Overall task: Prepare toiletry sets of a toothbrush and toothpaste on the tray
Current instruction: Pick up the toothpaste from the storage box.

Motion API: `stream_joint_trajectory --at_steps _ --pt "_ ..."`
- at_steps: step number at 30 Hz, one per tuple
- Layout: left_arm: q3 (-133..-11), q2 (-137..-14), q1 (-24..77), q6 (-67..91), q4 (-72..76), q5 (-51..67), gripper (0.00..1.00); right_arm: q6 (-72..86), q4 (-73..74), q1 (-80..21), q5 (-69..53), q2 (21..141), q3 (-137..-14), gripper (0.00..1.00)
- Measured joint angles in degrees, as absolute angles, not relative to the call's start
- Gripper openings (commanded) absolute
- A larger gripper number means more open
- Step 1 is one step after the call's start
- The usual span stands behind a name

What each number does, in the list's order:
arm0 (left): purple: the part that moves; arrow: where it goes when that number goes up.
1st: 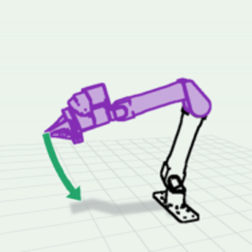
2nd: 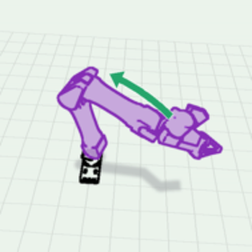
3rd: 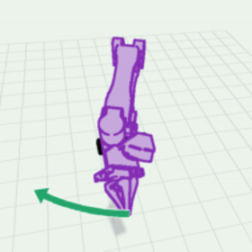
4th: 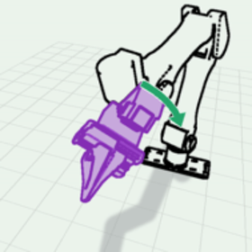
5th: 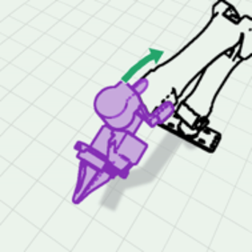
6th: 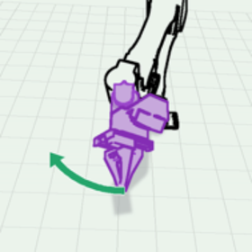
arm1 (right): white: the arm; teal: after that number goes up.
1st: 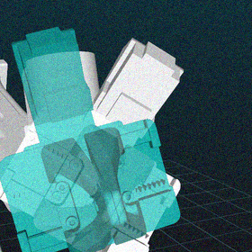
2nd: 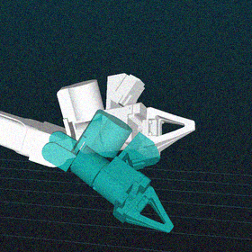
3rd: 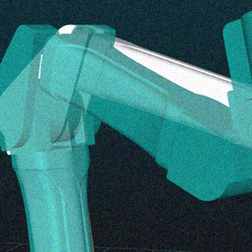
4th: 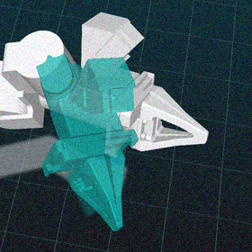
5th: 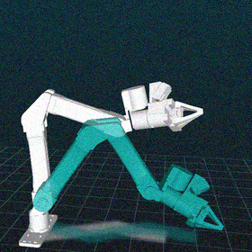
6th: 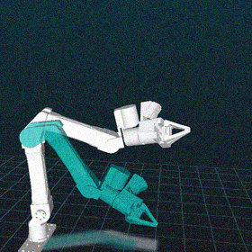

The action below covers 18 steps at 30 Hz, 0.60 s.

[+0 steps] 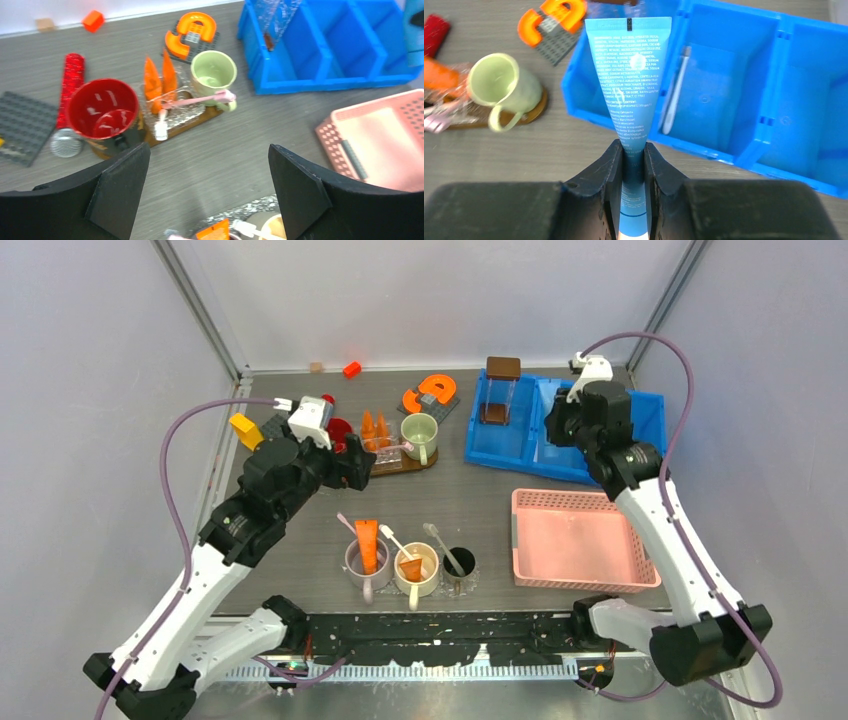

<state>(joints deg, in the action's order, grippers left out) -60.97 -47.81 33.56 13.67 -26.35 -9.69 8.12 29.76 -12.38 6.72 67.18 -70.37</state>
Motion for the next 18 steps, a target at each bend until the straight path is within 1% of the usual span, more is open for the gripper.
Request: stream_joint_trajectory --at_steps 9,14,18 --pt "-63.7 -53.2 33.6 22.1 -26.0 1.7 0.9 5.6 27.4 -25.9 4.5 57.9 -63.4 0.19" --pt "-63.8 -57.6 33.8 28.1 -22.7 7.6 0.89 4.0 25.6 -33.2 3.9 55.6 -59.8 0.19" --pt "-64.4 -61.4 35.6 32.4 -19.6 10.0 0.89 2.3 24.1 -39.5 4.9 55.1 -58.4 0.19"
